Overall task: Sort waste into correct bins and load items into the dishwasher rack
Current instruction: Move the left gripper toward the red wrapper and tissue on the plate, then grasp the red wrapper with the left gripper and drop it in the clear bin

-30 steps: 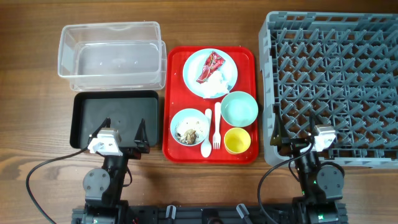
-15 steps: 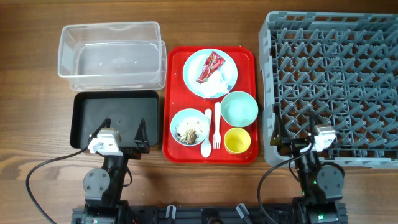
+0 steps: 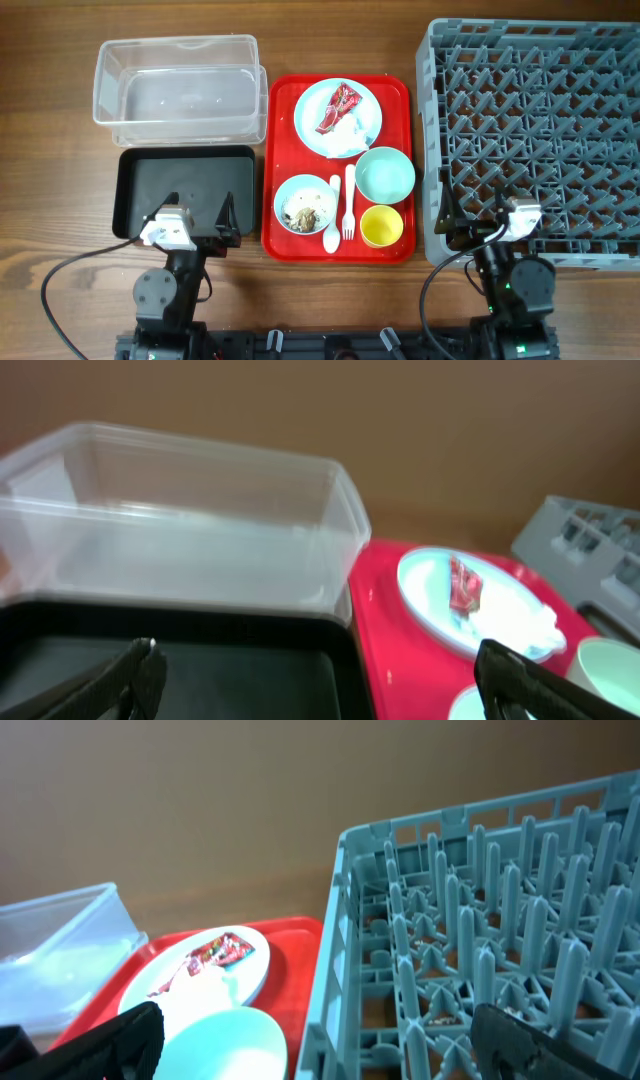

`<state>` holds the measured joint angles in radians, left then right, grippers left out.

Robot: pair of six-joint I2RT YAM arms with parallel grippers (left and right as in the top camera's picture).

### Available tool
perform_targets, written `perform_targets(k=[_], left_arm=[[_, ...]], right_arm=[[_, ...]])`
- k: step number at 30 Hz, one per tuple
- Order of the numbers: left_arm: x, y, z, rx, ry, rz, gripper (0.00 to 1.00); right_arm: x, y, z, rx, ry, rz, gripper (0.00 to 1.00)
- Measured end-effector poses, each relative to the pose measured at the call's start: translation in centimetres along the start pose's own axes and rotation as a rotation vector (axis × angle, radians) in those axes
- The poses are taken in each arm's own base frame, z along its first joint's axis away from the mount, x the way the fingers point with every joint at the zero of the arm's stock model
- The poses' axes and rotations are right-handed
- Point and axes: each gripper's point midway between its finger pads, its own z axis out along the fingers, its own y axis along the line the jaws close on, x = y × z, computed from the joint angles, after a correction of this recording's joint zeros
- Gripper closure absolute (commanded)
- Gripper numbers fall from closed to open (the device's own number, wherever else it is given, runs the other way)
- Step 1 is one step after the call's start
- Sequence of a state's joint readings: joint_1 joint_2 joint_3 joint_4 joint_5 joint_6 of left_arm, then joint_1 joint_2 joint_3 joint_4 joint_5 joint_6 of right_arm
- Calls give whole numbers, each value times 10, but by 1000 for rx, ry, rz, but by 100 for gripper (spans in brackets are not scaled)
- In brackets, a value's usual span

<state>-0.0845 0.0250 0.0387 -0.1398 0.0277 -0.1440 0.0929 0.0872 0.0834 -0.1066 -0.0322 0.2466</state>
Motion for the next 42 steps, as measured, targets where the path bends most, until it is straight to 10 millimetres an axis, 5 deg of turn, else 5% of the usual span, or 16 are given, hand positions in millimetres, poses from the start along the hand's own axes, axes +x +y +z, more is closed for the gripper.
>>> perform_targets(k=[4,8,12,20,27,31,34,36,42], left_arm=[[14,2,-5,-44,200,-56,0],[-8,-3,-1,-78,335,-72,0],[-27,-9,19,-101,494,-86,0],[-33,-24,31,-123,879,-137,0],[-65,-39,69,-42,746,-139,0],[-76,-72,115,42,747,-77,0],[-70,-93,143,90,743,-20,0],[-49,-122,176,154,732,26,0],[50,-196,213,302,807,134,11]], right_arm=[[-39,10,-5,18,72,6,0],[-58,15,4,54,212,10,0],[-52,13,15,97,381,15,0],[-32,8,8,163,682,0,0],[-25,5,2,160,738,-50,0],[-25,5,1,160,740,-54,0],[-23,4,0,165,750,-54,0],[-22,4,0,165,752,-54,0],[-20,4,-3,168,767,-53,0]])
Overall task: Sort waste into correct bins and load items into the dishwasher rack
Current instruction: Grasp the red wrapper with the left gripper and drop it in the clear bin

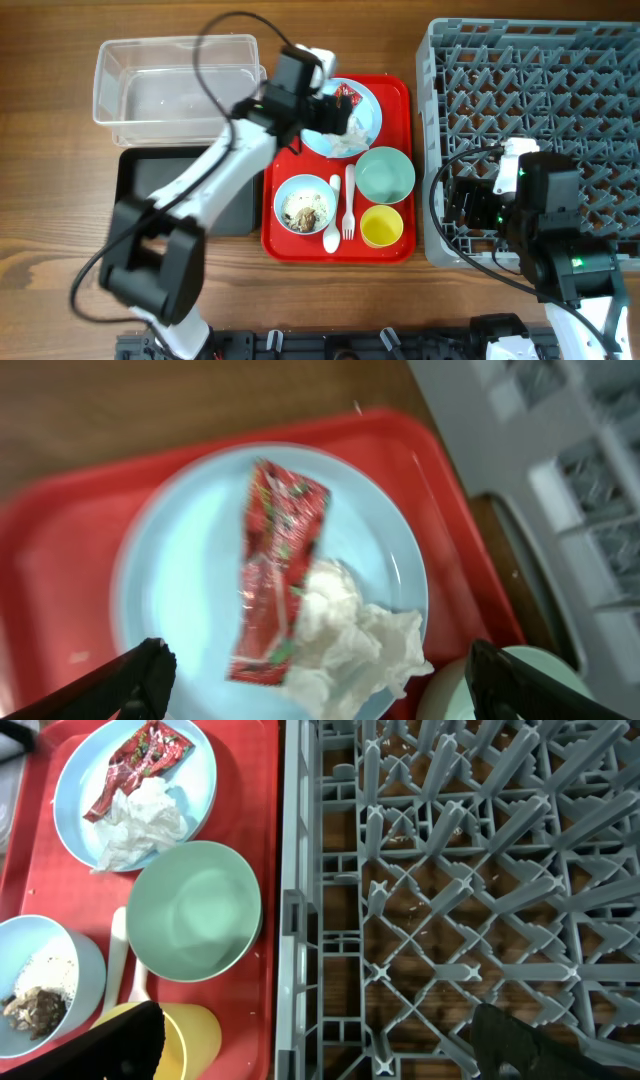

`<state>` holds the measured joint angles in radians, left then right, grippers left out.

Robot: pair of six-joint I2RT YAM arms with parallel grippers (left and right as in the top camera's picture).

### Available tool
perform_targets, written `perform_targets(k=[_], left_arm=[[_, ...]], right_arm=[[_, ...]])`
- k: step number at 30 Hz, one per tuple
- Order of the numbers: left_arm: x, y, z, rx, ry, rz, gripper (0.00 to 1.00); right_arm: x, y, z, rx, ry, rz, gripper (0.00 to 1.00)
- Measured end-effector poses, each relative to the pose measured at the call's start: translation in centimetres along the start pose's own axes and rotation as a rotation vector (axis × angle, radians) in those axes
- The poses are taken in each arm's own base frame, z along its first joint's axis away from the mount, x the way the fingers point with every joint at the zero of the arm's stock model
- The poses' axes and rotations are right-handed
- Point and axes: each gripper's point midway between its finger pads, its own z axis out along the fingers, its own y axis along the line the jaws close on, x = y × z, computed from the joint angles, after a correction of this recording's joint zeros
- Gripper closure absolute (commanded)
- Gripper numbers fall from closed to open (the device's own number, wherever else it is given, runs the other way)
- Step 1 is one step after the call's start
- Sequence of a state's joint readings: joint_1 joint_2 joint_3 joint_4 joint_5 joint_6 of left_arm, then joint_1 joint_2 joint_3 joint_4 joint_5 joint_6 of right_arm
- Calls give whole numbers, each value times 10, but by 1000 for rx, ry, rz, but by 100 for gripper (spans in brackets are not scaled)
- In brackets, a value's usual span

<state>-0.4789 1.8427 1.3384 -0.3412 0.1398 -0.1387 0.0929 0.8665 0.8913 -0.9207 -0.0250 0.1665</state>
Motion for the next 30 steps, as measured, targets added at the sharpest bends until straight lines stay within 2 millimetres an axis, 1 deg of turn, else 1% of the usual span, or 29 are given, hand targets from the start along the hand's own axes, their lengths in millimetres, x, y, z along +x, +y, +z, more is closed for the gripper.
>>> perform_targets(k=[1,2,3,5,7,8,9,10,11,12,16,19,20,21,22,23,24,25,26,27,28,29,30], left_arm=[[8,-4,11,5,21,7,14],[11,-6,20,10,26,18,18],[17,-8,30,12,37,26,23],[33,-7,49,10,77,31,28],[45,-4,62,2,109,30,35],[51,0,68,-9,121,28,45],[53,1,71,-12,128,31,60],[55,2,72,-15,130,28,79],[55,2,73,-19,131,31,90],[55,3,73,-21,130,28,96],[62,4,72,-29,159,30,96],[61,9,67,-36,166,21,96],[53,14,59,-42,148,10,96],[40,19,47,-47,116,-1,96],[22,24,29,-53,68,-13,96],[4,30,8,-61,18,-24,96],[-17,36,-19,-69,-48,-37,96],[-38,45,-50,-83,-121,-51,96],[-54,54,-76,-97,-178,-65,96],[-64,64,-95,-115,-221,-81,96],[-70,74,-106,-131,-244,-96,96],[-72,91,-116,-162,-260,-120,96],[-72,106,-121,-191,-265,-143,96]], right_arm=[[0,0,1,0,3,0,0],[1,0,1,2,10,0,0],[2,0,2,3,18,0,0],[3,-1,3,4,23,1,0],[4,-1,3,4,24,1,0],[4,-1,3,4,25,1,0],[4,-1,3,5,26,1,0],[4,-1,3,4,26,1,0],[4,-1,3,4,26,1,0],[4,-1,3,4,26,1,0],[5,-1,3,5,30,1,0],[5,-1,3,5,30,1,0],[5,-1,3,5,30,1,0],[5,-1,3,5,30,1,0],[5,-1,3,5,30,1,0],[5,-1,3,5,30,1,0],[5,-1,3,5,30,1,0],[5,-1,3,5,30,1,0],[5,-1,3,5,30,1,0],[5,-1,3,5,30,1,0],[5,-1,3,5,30,1,0],[5,-1,3,5,30,1,0],[5,-1,3,5,30,1,0]])
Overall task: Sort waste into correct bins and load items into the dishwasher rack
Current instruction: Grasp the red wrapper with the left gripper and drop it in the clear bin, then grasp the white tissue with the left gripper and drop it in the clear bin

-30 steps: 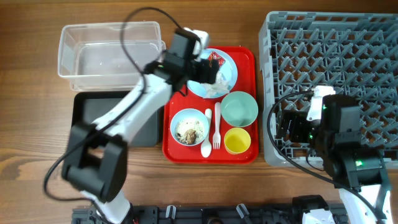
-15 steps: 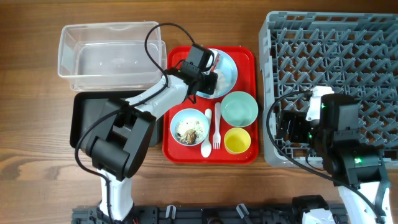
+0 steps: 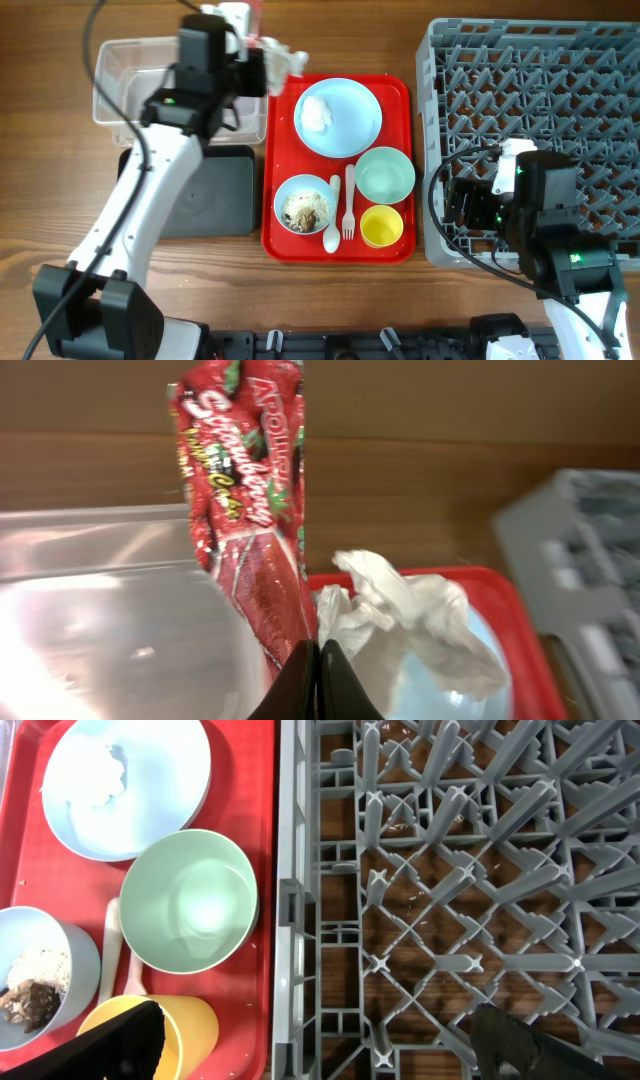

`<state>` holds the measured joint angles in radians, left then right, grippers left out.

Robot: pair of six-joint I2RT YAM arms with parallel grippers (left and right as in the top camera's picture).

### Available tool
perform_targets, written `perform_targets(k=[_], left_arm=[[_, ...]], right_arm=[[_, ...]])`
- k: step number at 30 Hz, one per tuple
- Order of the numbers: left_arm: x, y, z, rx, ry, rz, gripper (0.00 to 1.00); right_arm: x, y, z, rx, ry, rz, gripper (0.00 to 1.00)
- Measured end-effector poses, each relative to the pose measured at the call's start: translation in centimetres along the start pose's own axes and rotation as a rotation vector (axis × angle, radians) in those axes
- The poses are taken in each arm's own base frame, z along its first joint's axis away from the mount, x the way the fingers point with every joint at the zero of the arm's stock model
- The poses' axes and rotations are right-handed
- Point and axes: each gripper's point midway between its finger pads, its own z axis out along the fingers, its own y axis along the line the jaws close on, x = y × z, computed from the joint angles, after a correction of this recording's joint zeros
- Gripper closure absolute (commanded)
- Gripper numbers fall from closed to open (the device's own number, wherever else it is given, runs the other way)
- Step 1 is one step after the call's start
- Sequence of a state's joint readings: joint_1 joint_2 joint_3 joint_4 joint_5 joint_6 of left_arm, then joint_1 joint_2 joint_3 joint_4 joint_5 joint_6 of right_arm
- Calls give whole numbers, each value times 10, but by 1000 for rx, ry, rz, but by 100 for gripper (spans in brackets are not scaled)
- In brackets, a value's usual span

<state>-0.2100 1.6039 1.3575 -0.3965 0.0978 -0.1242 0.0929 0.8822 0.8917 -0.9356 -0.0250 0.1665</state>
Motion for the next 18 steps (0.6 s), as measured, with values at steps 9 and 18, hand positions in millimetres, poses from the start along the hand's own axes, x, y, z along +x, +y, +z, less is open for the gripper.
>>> perform_targets(k=[9,18], left_arm=[[15,105,2,-195,65,-139,45],[36,-4,21,41,133,-13,32]], right_arm=[[0,0,0,0,0,0,0],[0,0,0,0,0,0,0]])
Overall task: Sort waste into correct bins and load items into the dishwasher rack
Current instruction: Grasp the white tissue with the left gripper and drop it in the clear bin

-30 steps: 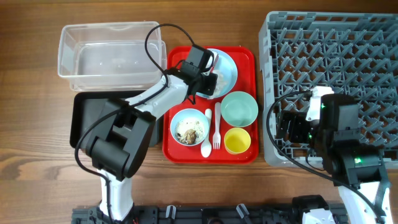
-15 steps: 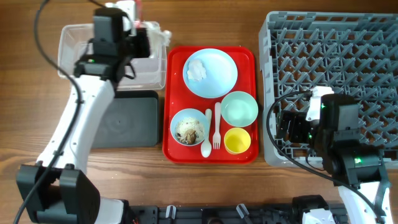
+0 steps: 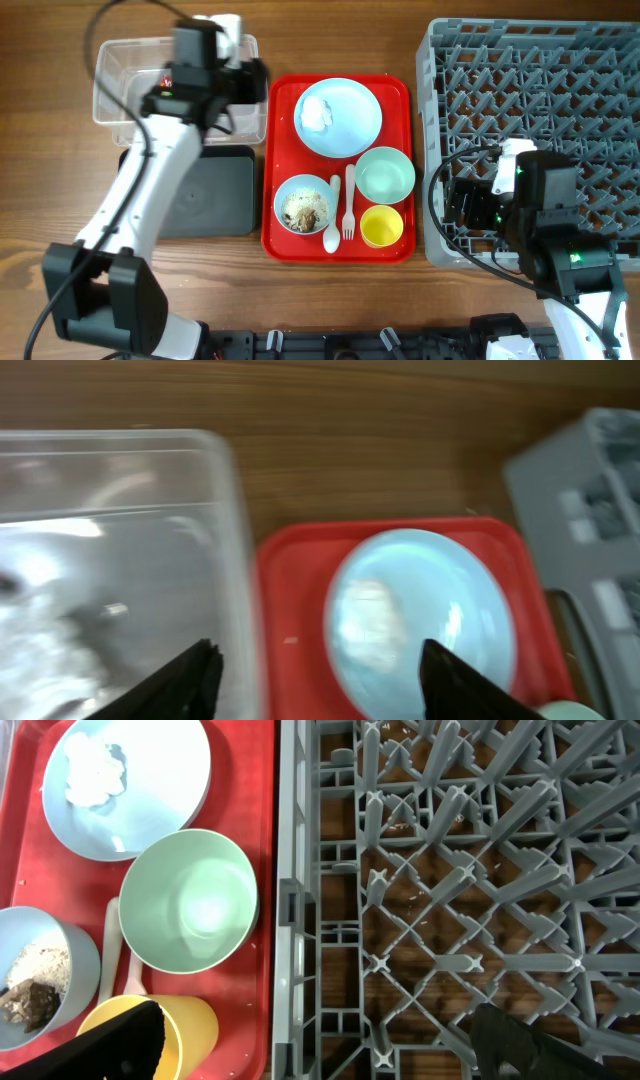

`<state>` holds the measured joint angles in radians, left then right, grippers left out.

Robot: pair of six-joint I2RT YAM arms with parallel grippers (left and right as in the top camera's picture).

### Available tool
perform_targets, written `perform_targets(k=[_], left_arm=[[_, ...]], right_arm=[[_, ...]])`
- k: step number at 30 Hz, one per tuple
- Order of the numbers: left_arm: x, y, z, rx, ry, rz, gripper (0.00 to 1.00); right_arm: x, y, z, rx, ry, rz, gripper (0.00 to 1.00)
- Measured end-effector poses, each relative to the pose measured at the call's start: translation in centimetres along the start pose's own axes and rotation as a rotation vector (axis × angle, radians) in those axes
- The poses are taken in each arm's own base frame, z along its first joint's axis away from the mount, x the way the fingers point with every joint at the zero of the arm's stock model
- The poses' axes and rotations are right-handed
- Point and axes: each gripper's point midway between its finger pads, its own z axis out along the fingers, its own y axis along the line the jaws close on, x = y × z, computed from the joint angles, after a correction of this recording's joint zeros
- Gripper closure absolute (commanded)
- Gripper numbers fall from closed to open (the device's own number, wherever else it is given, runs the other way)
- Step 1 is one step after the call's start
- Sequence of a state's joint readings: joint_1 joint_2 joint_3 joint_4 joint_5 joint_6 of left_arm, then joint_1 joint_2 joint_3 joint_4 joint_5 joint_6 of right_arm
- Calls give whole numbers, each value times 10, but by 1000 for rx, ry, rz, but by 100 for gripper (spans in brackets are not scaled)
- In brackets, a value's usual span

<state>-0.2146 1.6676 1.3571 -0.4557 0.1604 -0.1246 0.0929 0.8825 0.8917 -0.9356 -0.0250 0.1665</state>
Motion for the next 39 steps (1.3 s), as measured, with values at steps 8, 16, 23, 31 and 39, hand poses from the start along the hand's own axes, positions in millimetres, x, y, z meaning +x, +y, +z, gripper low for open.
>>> perform_targets(k=[8,16,23,31,39], left_arm=[[64,-73,87,96,129,130,30],[119,-52,145,16,244,140,67],[125,-52,148,9,257,148,96],[49,-49,54,-51,105,137,94],[18,83,7,-293,65,-62,59]], right_arm=[[0,0,0,1,1,0,0],[3,-1,0,2,14,0,0],[6,-1,0,4,23,1,0],[7,-1,0,5,28,1,0],[7,-1,0,5,29,1,0]])
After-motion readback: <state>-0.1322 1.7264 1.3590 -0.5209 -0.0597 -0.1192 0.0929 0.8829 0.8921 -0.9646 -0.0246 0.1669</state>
